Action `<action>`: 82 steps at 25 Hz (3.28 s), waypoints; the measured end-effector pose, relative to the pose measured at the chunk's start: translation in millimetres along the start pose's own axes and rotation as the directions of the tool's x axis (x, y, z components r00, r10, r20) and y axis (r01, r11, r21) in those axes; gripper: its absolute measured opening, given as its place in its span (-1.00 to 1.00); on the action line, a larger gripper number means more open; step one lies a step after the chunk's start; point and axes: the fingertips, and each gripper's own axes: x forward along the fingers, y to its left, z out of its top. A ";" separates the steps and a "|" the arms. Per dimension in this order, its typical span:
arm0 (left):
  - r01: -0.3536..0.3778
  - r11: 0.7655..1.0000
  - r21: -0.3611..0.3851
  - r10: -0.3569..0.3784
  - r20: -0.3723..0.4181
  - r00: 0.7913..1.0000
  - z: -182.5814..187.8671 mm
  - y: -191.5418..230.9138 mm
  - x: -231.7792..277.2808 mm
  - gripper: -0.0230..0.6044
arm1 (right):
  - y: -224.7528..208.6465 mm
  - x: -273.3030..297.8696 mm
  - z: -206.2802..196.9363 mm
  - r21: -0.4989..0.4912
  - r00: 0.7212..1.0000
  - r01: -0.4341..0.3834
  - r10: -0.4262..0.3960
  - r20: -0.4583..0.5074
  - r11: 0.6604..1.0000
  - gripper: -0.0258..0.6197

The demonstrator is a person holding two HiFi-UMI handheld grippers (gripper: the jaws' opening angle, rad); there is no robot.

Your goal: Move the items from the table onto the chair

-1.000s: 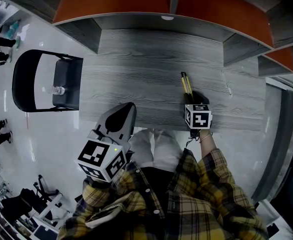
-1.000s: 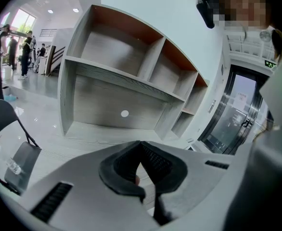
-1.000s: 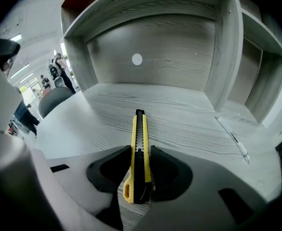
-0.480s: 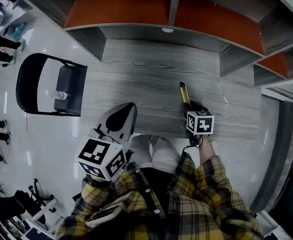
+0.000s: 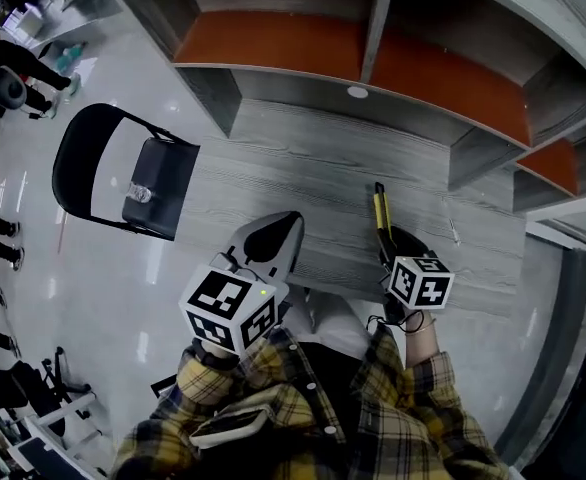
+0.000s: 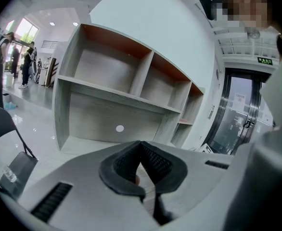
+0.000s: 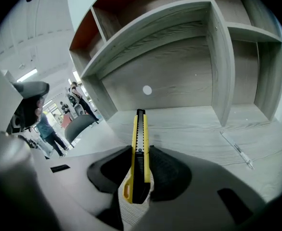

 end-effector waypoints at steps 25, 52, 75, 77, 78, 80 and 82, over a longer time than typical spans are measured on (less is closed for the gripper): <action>-0.293 0.917 -0.271 0.316 0.044 0.948 -37.2 194.0 -171.2 -0.91 | 268.8 96.1 11.2 -0.206 0.922 -0.365 0.322 -0.214 0.908 -0.53; -0.356 0.839 -0.410 0.345 -0.103 0.933 -184.0 583.3 -265.1 -0.91 | 575.2 453.3 -125.2 -0.082 0.859 -0.345 0.279 -0.429 0.935 -0.53; -0.405 0.750 -0.523 0.289 -0.291 0.912 -338.5 657.6 -205.7 -0.92 | 498.5 627.6 -273.7 -0.195 0.849 -0.086 -0.031 -0.527 0.977 -0.53; -0.407 0.748 -0.524 0.289 -0.295 0.911 -342.2 658.4 -206.5 -0.91 | 499.1 628.3 -276.1 -0.202 0.842 -0.095 -0.029 -0.539 0.975 -0.53; -0.409 0.746 -0.526 0.290 -0.296 0.910 -343.5 658.5 -207.0 -0.91 | 499.4 627.8 -276.6 -0.201 0.838 -0.099 -0.027 -0.545 0.975 -0.53; -0.412 0.746 -0.523 0.292 -0.299 0.909 -344.2 658.6 -206.3 -0.91 | 499.2 627.1 -275.5 -0.191 0.834 -0.098 -0.024 -0.551 0.977 -0.53; -0.413 0.753 -0.513 0.294 -0.300 0.908 -342.0 658.8 -204.3 -0.91 | 499.4 626.1 -270.5 -0.173 0.837 -0.093 -0.018 -0.547 0.980 -0.53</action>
